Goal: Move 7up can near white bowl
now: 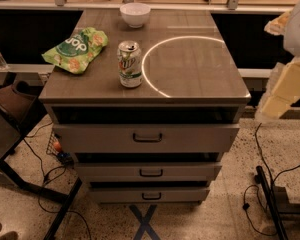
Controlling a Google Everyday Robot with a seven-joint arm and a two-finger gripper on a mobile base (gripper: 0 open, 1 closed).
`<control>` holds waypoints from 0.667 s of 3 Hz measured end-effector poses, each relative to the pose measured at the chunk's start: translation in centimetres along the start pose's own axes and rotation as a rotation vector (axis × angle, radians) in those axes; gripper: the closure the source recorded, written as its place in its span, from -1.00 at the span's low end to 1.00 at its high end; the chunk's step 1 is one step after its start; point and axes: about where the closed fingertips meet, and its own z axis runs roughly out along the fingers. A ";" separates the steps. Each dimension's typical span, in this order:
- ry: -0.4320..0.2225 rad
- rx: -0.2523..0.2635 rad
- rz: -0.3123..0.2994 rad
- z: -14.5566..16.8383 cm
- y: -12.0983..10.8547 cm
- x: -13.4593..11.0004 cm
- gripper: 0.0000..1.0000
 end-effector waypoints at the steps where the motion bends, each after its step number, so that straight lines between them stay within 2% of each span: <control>1: -0.147 0.074 0.089 0.8 -2.0 -1.1 -1.00; 2: -0.349 0.121 0.196 2.5 -4.9 -3.0 -1.00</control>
Offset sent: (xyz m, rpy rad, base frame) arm 0.1261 0.0262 0.0226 0.6869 -0.3758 -0.1550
